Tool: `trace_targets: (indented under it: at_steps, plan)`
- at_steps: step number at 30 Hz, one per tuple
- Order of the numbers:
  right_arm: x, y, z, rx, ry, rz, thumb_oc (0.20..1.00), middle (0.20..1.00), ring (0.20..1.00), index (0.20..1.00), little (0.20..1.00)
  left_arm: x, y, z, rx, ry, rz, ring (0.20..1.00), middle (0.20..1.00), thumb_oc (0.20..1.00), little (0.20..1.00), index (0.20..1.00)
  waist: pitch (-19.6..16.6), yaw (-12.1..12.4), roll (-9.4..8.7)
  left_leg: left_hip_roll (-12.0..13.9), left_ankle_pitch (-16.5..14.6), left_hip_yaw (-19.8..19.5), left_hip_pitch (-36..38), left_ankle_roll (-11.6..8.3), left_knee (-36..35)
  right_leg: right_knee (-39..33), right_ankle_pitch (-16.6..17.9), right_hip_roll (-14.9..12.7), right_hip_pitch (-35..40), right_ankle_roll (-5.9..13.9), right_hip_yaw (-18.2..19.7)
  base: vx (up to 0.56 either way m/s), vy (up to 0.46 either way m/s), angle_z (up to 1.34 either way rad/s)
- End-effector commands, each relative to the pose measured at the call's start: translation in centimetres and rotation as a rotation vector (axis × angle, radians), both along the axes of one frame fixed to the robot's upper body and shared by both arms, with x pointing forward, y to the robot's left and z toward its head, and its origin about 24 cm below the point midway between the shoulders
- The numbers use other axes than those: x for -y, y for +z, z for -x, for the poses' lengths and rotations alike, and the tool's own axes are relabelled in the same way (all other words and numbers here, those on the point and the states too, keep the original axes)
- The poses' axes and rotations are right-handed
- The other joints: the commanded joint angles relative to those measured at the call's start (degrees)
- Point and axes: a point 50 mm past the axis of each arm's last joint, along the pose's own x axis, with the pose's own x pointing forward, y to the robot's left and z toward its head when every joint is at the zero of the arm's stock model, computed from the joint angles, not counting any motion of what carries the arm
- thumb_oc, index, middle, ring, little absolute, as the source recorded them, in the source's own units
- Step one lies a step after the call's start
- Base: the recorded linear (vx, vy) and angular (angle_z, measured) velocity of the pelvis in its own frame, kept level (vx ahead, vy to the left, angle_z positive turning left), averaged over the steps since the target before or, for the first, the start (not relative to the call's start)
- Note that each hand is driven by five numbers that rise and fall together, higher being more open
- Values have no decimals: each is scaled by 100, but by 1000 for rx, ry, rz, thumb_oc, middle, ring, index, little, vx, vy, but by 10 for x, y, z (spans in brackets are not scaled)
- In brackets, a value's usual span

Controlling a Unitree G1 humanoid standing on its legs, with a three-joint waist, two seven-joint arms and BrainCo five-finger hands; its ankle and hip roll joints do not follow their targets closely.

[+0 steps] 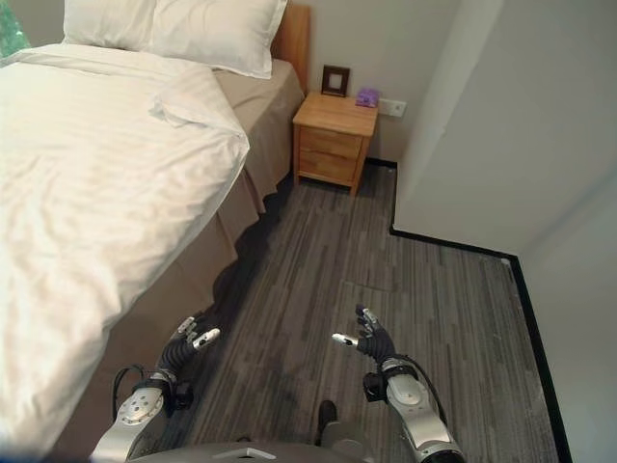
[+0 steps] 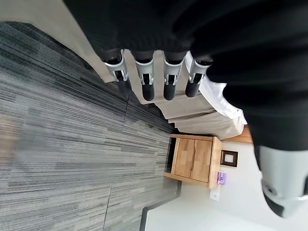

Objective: Making the bed.

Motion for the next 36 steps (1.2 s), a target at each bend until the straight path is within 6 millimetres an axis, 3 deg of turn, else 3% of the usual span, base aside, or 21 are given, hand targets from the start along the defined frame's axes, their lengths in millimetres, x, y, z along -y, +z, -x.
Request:
trace_targets:
  at_steps: [1, 3, 4, 5, 8, 11, 13, 14, 15, 16, 17, 18, 19, 21, 24, 25, 26, 27, 28, 34, 36]
  plan:
    - [-10, 31, -20, 178, 13, -48, 1000, 1000, 1000, 1000, 1000, -9, 26, -18, 145, 6, -40, 1000, 1000, 1000, 1000, 1000, 175, -145, -13, 148, -187, 74, 381, -82, -64, 141, 174, -194, 443, 95, -153, 342, -45, 5]
    - [-9, 37, -19, 210, 10, -59, 1000, 1000, 1000, 1000, 1000, -11, 31, -21, 173, 1, -52, 1000, 1000, 1000, 1000, 1000, 137, -302, -81, 114, -376, 28, 629, -216, -142, -1059, -51, -251, 239, -109, -534, 403, -96, 14]
    - [-9, 37, -19, 209, 10, -59, 1000, 1000, 1000, 1000, 1000, -11, 31, -21, 172, 1, -51, 1000, 1000, 1000, 1000, 1000, 156, -330, -49, 158, -396, 3, 659, -227, -142, -1123, -41, -217, 318, -112, -586, 497, -159, 40]
    - [-7, 39, -18, 219, -2, -63, 1000, 1000, 1000, 1000, 1000, -11, 33, -24, 183, 14, -21, 1000, 1000, 1000, 1000, 1000, 150, -433, -90, 202, -567, -50, 873, -382, -142, -2116, 101, -212, 253, -116, -841, 340, -107, 40]
    - [-6, 42, -17, 234, -14, -71, 1000, 1000, 1000, 1000, 1000, -10, 37, -29, 213, 43, 27, 1000, 1000, 1000, 1000, 1000, 165, -605, -32, 373, -816, -108, 1260, -576, -142, -2612, 321, -309, -91, -15, -1050, 608, -215, 15]
    - [-3, 44, -15, 242, -14, -62, 1000, 1000, 1000, 1000, 1000, -7, 42, -33, 246, 39, 43, 1000, 1000, 1000, 1000, 1000, 136, -732, 22, 468, -911, -222, 1510, -635, -59, -2616, 395, -302, -102, -25, -878, 460, -188, 44]
    - [-1, 43, -14, 236, -14, -74, 1000, 1000, 1000, 1000, 1000, -1, 42, -31, 249, 37, 60, 1000, 1000, 1000, 1000, 1000, 93, -786, 160, 673, -386, -421, 1317, -907, 1078, -2595, 515, -145, 279, -282, -740, 567, -295, 50]
    - [1, 45, -17, 249, -20, -68, 1000, 1000, 1000, 1000, 1000, 0, 42, -31, 253, 53, 76, 1000, 1000, 1000, 1000, 1000, 131, -735, 223, 775, 177, -509, 1048, -1028, 1881, -2605, 427, 4, 532, -450, -707, 310, -214, 50]
    - [1, 45, -17, 250, -19, -68, 1000, 1000, 1000, 1000, 1000, 0, 42, -32, 254, 53, 76, 1000, 1000, 1000, 1000, 1000, 114, -764, 198, 751, 202, -544, 1013, -1027, 1876, -2606, 432, -31, 517, -452, -725, 392, -393, 41]
    - [5, 56, -24, 304, -25, -57, 1000, 1000, 1000, 1000, 1000, 0, 45, -35, 270, 65, 107, 1000, 1000, 1000, 1000, 1000, 244, -593, 88, 825, 983, -524, 223, -1131, 3558, -2686, 199, 12, 974, -738, -806, 213, -267, 23]
    - [5, 56, -24, 304, -25, -57, 1000, 1000, 1000, 1000, 1000, 0, 45, -35, 270, 65, 107, 1000, 1000, 1000, 1000, 1000, 238, -600, 82, 818, 987, -530, 214, -1130, 3557, -2685, 199, 3, 969, -738, -810, 568, -496, -25]
    - [7, 67, -30, 353, -19, -52, 1000, 1000, 1000, 1000, 1000, 2, 48, -36, 279, 57, 119, 1000, 1000, 1000, 1000, 1000, 354, -415, -72, 890, 1054, -256, -201, -996, 4426, -2772, -40, 104, 1409, -956, -678, 513, -304, -52]
    - [8, 72, -34, 366, -10, -39, 1000, 1000, 1000, 1000, 1000, 3, 49, -37, 285, 57, 129, 1000, 1000, 1000, 1000, 1000, 442, -297, -148, 890, 790, -153, -516, -928, 4705, -2778, -155, 94, 1576, -978, -591, 680, -315, -65]
    - [6, 77, -40, 384, 6, -25, 1000, 1000, 1000, 1000, 1000, 6, 48, -35, 285, 73, 155, 1000, 1000, 1000, 1000, 1000, 524, -68, -221, 765, 472, 109, -1147, -845, 4528, -2778, -363, 81, 1846, -923, -382, 474, -23, -67]
    - [5, 75, -39, 377, 20, -21, 1000, 1000, 1000, 1000, 1000, 9, 45, -27, 273, 84, 177, 1000, 1000, 1000, 1000, 1000, 476, 185, -112, 693, 312, 496, -1556, -616, 2861, -2778, -699, 175, 2244, -783, -177, 509, 127, -58]
    - [5, 73, -38, 367, 22, -21, 1000, 1000, 1000, 1000, 1000, 8, 44, -25, 269, 92, 178, 1000, 1000, 1000, 1000, 1000, 443, 250, -55, 690, 452, 627, -1710, -590, 2196, -2778, -805, 236, 2321, -739, -150, 321, 115, -41]
    - [5, 72, -38, 366, 22, -20, 1000, 1000, 1000, 1000, 1000, 8, 43, -25, 267, 92, 179, 1000, 1000, 1000, 1000, 1000, 438, 257, -74, 654, 468, 650, -1648, -590, 2116, -2778, -824, 207, 2339, -729, -143, 396, 125, -39]
    - [6, 69, -36, 354, 23, -12, 1000, 1000, 1000, 1000, 1000, 8, 41, -21, 257, 99, 182, 1000, 1000, 1000, 1000, 1000, 424, 346, 9, 703, 808, 758, -1737, -646, 1407, -2778, -955, 297, 2522, -689, -121, 741, 223, -41]
    - [9, 65, -34, 338, 10, 4, 1000, 1000, 1000, 1000, 1000, 9, 39, -20, 242, 104, 187, 1000, 1000, 1000, 1000, 1000, 406, 439, 88, 1012, 1258, 1336, -1943, -718, 142, -2778, -1184, 348, 2956, -586, -247, 734, 225, -31]
    - [8, 63, -32, 325, 21, 10, 1000, 1000, 1000, 1000, 1000, 3, 37, -12, 226, 134, 185, 1000, 1000, 1000, 1000, 1000, 205, 521, 47, 1158, 1511, 1822, -1890, -646, -30, -2674, -1333, 261, 3457, -420, -216, 539, 143, 0]
    - [-2, 61, -32, 320, 55, 12, 1000, 1000, 1000, 1000, 1000, -4, 32, -9, 195, 140, 161, 1000, 1000, 1000, 1000, 1000, 56, 708, -144, 918, 1628, 1684, -1695, -442, 25, -1768, -1238, 44, 3439, -205, -103, 573, 169, -26]
